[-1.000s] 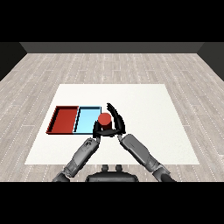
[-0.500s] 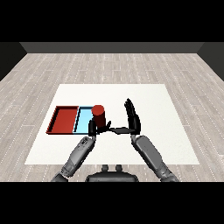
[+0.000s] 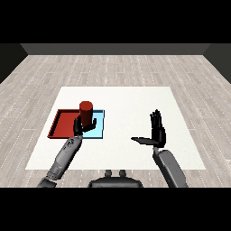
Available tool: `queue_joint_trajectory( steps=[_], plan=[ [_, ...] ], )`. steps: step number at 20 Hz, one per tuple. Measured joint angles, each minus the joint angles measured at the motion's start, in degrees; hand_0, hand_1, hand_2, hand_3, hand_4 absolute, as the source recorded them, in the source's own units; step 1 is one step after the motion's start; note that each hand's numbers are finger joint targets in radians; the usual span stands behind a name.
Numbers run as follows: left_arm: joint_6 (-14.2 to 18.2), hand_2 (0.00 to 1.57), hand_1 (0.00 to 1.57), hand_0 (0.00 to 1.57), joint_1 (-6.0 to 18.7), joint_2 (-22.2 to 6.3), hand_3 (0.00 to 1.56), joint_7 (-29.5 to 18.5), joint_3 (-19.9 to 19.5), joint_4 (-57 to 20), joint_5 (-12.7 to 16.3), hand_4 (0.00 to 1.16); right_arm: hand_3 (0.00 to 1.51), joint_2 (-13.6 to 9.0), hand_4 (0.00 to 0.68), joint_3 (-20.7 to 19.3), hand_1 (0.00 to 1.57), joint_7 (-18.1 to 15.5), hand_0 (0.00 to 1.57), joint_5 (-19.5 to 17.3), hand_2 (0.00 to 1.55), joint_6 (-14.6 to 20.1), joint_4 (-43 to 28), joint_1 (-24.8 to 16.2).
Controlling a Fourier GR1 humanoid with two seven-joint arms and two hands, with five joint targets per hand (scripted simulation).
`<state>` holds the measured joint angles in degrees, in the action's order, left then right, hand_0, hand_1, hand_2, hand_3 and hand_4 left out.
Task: Pick the red can and put it in the red box
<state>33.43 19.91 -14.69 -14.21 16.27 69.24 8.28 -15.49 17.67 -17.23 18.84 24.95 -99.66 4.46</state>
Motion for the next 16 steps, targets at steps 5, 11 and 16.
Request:
queue_joint_trajectory(
  steps=[5, 11, 16],
  plan=[
    [-1.98, 1.57, 1.57, 1.57, 0.73, -5.81, 1.49, 1.67, -5.08, -4.86, -0.07, 1.12, 0.00, -2.62, 0.000, -4.09, 0.00, -1.41, 0.00, 1.09, 0.00, -2.75, 1.78, -3.32],
    [-5.20, 1.55, 1.57, 1.57, 5.21, -9.77, 1.47, 1.22, -9.99, -18.69, -0.86, 1.09, 0.00, -2.92, 0.000, -6.44, 0.00, -1.59, 0.00, 0.18, 0.00, -3.01, 4.74, -4.57],
    [-6.20, 1.57, 1.57, 1.57, 12.28, -10.29, 1.50, -0.56, -12.64, -35.08, -2.89, 1.05, 0.00, -2.58, 0.000, -6.74, 0.00, 0.22, 0.00, -1.62, 0.00, -1.94, 7.11, -3.02]
  ],
)
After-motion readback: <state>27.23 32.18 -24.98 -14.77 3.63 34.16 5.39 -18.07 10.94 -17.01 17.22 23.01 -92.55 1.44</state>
